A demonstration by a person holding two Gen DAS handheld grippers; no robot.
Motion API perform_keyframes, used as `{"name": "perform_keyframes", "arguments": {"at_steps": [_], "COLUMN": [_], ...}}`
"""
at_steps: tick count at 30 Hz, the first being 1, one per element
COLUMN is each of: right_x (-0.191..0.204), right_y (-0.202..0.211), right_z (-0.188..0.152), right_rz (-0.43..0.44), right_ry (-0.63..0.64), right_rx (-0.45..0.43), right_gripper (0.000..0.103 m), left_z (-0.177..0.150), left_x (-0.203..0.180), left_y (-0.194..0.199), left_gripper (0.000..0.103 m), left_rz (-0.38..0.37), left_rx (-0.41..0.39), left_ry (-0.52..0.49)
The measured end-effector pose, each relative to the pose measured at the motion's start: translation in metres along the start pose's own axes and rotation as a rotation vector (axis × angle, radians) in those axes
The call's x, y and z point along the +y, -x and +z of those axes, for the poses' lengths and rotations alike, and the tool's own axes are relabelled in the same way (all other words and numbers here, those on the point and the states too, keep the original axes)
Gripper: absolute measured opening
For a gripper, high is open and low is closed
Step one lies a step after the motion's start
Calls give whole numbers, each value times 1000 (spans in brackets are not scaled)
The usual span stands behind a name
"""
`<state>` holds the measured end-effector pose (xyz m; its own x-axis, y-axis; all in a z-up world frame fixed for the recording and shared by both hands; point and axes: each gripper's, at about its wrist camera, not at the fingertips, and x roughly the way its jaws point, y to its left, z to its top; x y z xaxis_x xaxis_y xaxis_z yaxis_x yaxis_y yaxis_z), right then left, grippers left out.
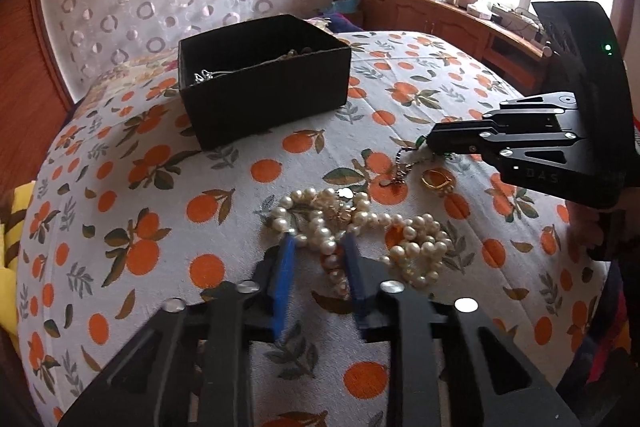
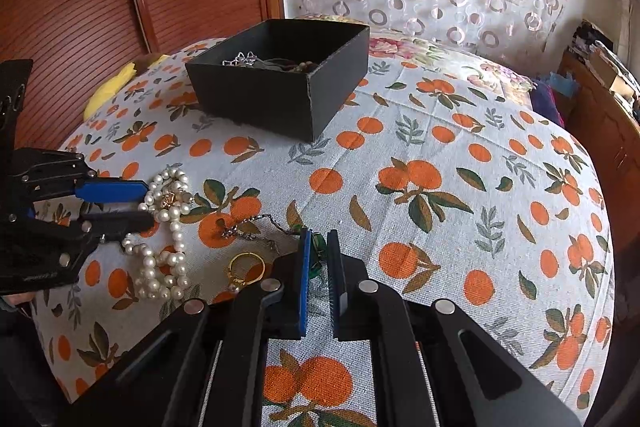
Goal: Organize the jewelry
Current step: 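Reach the left gripper to the pearl necklace and close on it, then lift the pearl necklace with the left gripper over the black box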
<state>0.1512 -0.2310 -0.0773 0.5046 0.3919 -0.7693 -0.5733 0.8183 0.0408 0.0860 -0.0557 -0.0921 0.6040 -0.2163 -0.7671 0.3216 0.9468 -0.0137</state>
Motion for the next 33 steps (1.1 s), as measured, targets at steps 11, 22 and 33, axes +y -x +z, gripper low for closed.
{"name": "perform_keyframes", "arguments": {"at_steps": [11, 22, 33], "right_x": [1, 13, 25], "right_y": [-1, 26, 53], "right_z": [0, 26, 55], "right_rz": [7, -22, -36], "right_ry": [1, 46, 83], "right_rx": [1, -93, -177], "right_gripper": [9, 6, 6], "left_z": [12, 43, 79], "left_x": [13, 28, 39], "left_y": [37, 85, 118], "left_gripper": [7, 7, 7], "left_rz": [10, 36, 65], "left_rx": [-138, -269, -366], "left_ry": [50, 60, 50]}}
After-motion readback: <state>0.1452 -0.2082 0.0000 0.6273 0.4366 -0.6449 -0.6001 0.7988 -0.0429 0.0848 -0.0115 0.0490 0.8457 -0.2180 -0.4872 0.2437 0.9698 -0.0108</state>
